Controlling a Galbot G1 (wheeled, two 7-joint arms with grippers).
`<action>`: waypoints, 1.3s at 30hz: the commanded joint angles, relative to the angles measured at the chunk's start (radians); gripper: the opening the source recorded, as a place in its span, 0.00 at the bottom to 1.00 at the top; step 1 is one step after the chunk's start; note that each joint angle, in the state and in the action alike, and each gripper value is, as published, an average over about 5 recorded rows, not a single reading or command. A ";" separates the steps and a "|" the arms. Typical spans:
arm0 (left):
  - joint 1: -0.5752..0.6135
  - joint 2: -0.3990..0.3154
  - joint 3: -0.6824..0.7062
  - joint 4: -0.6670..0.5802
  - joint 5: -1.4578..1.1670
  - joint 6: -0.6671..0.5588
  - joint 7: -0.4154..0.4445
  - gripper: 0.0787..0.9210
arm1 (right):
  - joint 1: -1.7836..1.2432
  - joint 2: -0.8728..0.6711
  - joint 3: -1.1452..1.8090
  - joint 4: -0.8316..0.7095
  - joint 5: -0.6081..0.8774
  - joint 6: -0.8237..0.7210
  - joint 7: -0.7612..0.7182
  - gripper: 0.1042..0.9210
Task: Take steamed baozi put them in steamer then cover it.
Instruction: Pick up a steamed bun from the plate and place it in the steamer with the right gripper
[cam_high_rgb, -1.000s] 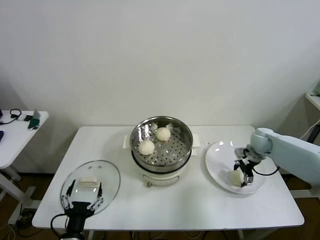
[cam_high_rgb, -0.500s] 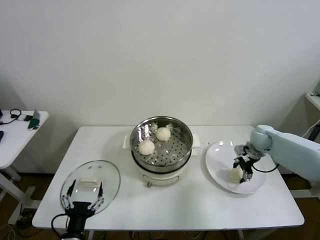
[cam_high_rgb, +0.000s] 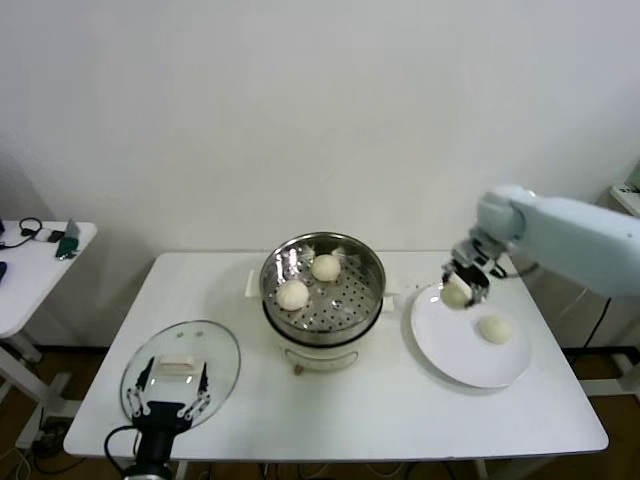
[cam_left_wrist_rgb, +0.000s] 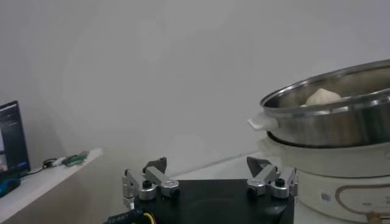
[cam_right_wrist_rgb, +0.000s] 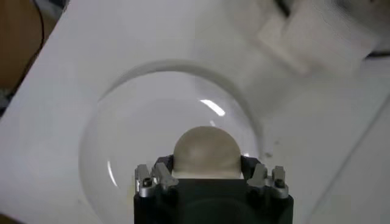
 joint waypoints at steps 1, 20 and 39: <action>0.004 0.001 0.001 -0.001 -0.003 0.001 0.002 0.88 | 0.248 0.197 -0.066 0.069 0.005 0.227 -0.034 0.74; 0.007 0.015 0.004 -0.015 -0.025 0.020 0.003 0.88 | 0.050 0.490 -0.057 0.067 -0.088 0.261 -0.043 0.74; 0.006 0.027 -0.004 0.011 -0.043 0.014 0.003 0.88 | -0.051 0.554 -0.075 0.045 -0.138 0.288 -0.025 0.75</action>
